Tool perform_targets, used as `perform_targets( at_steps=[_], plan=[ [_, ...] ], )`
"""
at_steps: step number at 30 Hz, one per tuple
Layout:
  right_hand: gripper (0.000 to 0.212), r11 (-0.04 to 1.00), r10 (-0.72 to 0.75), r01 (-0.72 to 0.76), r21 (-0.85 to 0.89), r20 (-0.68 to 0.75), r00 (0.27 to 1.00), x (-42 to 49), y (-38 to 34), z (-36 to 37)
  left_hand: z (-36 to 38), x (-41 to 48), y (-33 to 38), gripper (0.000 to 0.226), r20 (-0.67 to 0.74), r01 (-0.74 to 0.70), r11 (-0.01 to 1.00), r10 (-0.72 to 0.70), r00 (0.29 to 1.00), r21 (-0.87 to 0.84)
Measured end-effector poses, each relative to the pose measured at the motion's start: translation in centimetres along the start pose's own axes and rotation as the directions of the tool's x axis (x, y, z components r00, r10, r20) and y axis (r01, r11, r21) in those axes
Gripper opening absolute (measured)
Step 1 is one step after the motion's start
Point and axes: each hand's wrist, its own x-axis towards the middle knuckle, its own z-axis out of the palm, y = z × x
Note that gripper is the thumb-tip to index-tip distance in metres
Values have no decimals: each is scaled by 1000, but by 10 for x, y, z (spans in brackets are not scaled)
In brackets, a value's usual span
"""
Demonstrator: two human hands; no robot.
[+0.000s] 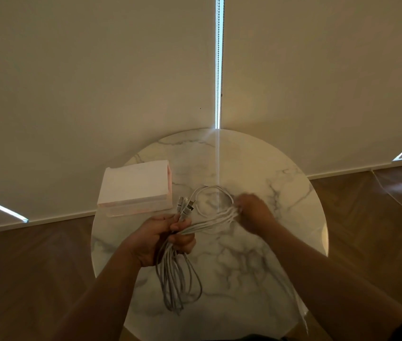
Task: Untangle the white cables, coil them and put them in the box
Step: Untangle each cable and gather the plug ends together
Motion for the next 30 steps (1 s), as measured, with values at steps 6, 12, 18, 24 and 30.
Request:
perform_targets(
  at_steps=[6, 12, 18, 24, 30],
  plan=[
    [16, 971, 233, -210, 117, -240, 943, 10, 23, -38, 15, 1, 5, 25, 129, -2, 1000, 2, 992, -4],
    [19, 934, 329, -267, 238, -277, 903, 8, 31, -37, 11, 3, 5, 27, 88, -2, 1000, 3, 996, -1],
    [24, 952, 289, -153, 266, -606, 741, 14, 34, -59, 10, 0, 13, 23, 84, -52, 998, 53, 995, -18],
    [42, 696, 496, -139, 705, -332, 802, -1, 43, -45, -5, -10, 40, 19, 29, -200, 971, 205, 978, -132],
    [46, 945, 303, -320, 64, 195, 933, -11, 32, -64, -39, -16, 50, 23, -81, -180, 969, 168, 982, -171]
  ],
)
